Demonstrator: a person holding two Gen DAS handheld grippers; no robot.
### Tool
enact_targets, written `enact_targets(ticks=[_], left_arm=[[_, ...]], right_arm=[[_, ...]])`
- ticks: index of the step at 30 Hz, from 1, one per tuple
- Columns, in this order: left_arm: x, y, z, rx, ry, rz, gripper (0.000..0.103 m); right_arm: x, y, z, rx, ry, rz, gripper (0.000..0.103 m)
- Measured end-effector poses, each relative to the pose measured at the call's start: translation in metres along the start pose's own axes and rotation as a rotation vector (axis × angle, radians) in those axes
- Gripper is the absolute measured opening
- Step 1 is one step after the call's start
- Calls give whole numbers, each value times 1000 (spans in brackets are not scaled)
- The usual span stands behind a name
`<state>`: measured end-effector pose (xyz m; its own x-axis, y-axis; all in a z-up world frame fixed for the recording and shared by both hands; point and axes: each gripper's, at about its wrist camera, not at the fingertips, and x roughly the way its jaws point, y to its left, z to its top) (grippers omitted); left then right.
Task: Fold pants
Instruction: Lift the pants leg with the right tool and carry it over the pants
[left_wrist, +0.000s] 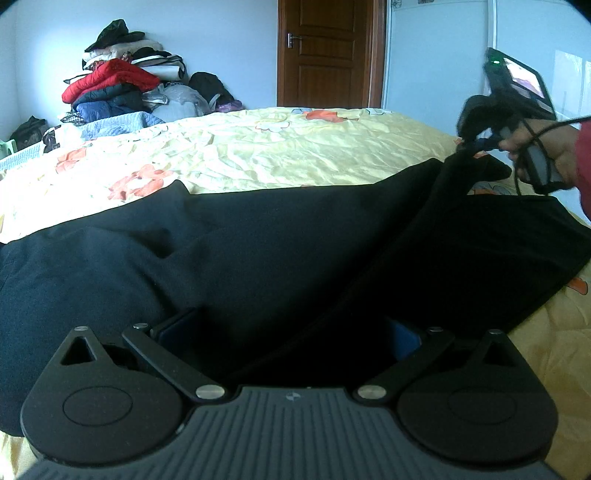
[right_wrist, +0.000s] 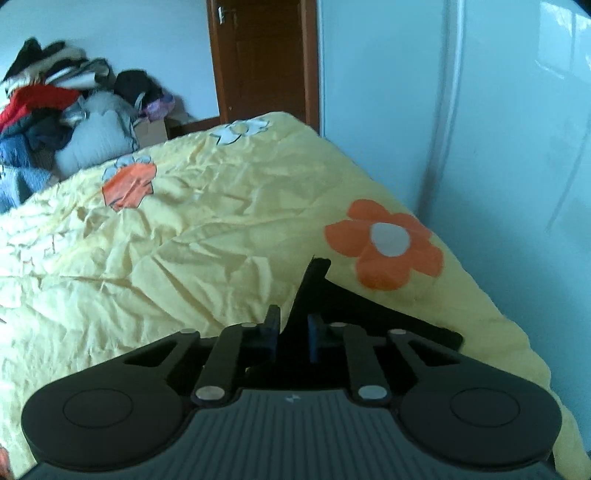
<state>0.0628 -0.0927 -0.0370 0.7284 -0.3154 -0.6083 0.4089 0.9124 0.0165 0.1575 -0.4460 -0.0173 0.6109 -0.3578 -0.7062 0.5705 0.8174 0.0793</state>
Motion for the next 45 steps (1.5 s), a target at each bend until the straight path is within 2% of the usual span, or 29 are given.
enact_targets(ticks=[15,19,32,45], left_arm=[[0,0,0,-2,0,1,103],[0,0,0,-2,0,1,103],[0,0,1,-3,0,1,103],[-1,-3,1,4,-1,10,103]], right_arm=[[-55,-42,-25,14,-99,53,13],[-65,-53,-34,29,-100,64,13],[-74,-70,-50,70,-104,123,13],[-78,-76,-52,66,-117,132,13]])
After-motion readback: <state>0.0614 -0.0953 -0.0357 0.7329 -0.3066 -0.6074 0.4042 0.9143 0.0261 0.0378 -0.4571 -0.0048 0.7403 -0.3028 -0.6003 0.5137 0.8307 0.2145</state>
